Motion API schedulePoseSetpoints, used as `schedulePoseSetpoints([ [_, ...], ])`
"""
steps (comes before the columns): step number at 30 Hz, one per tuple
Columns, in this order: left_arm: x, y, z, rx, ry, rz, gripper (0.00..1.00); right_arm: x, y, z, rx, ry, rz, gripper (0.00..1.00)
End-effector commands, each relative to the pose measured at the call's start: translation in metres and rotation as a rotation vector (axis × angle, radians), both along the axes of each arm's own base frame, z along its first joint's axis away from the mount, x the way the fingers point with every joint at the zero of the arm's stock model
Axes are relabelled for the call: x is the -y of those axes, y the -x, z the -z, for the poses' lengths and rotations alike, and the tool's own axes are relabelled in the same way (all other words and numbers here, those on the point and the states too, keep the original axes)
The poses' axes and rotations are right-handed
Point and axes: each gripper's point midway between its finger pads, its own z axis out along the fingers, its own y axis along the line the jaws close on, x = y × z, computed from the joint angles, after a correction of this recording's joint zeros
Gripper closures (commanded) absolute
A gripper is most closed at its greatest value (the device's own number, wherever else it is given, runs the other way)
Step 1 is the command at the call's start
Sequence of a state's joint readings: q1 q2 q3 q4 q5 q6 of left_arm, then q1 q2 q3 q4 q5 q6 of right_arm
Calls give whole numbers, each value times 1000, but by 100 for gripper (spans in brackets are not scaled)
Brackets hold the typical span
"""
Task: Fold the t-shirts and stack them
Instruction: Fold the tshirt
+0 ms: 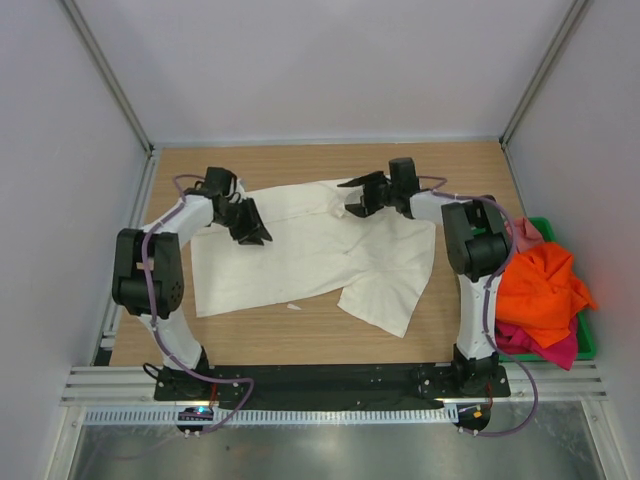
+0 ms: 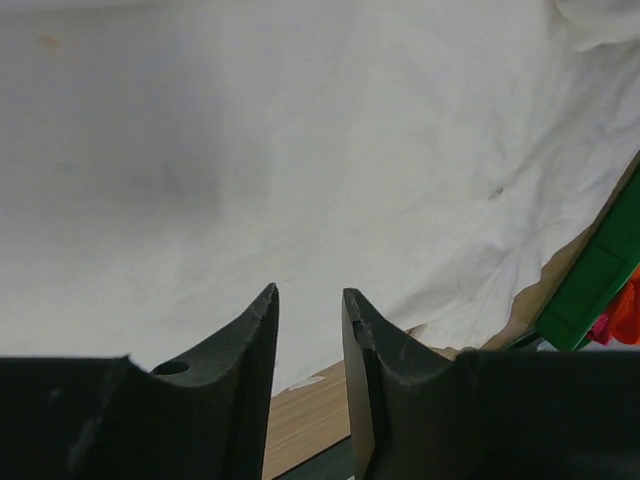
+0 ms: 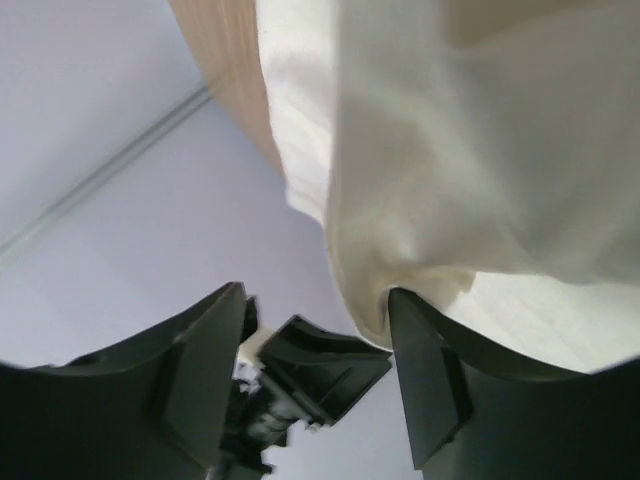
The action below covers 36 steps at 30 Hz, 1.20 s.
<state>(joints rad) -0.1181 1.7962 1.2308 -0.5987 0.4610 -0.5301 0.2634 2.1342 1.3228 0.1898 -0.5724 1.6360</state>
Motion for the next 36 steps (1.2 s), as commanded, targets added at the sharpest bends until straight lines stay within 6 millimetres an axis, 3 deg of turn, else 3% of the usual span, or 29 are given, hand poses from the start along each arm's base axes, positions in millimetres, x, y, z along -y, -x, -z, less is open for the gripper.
schedulePoseSetpoints([
  [1,44,-21,-34,169,59,87,67,14,-7,-75,350,240,-219,32],
  [2,51,-27,-36,197,45,97,65,27,6,-58,261,372,-270,30],
  [3,70,-28,-39,225,42,138,65,31,-6,-79,342,458,-296,29],
  [5,91,-50,-46,317,17,153,64,51,-2,-74,393,654,-390,27],
  [6,110,-50,-49,340,23,180,64,68,1,-72,370,760,-390,27],
  [8,127,-64,-43,366,2,180,67,86,8,-66,370,857,-423,28],
  [9,142,-73,-53,408,-14,176,69,95,14,-62,350,892,-420,30],
  [11,163,-86,-52,442,-49,167,71,106,23,-44,332,913,-440,38],
  [14,182,-93,-45,471,-111,157,68,115,23,-37,411,969,-458,58],
  [18,187,-104,-50,514,-203,86,63,121,8,-35,516,1025,-478,59],
  [21,187,-102,-42,521,-298,68,56,119,-7,-29,548,1039,-494,49],
  [22,182,-110,-50,541,-337,26,55,122,-10,-29,549,1043,-489,46],
  [24,178,-113,-38,491,-369,-28,54,116,-19,-34,596,1024,-501,41],
  [26,183,-119,-42,504,-365,-55,54,106,-29,-36,668,979,-500,40],
  [31,192,-130,-31,476,-371,-95,52,93,-38,-19,682,913,-527,47],
  [32,196,-134,-39,485,-355,-114,52,91,-42,-19,703,906,-520,51],
  [36,198,-130,-30,444,-364,-128,51,89,-44,-11,707,895,-534,56],
])
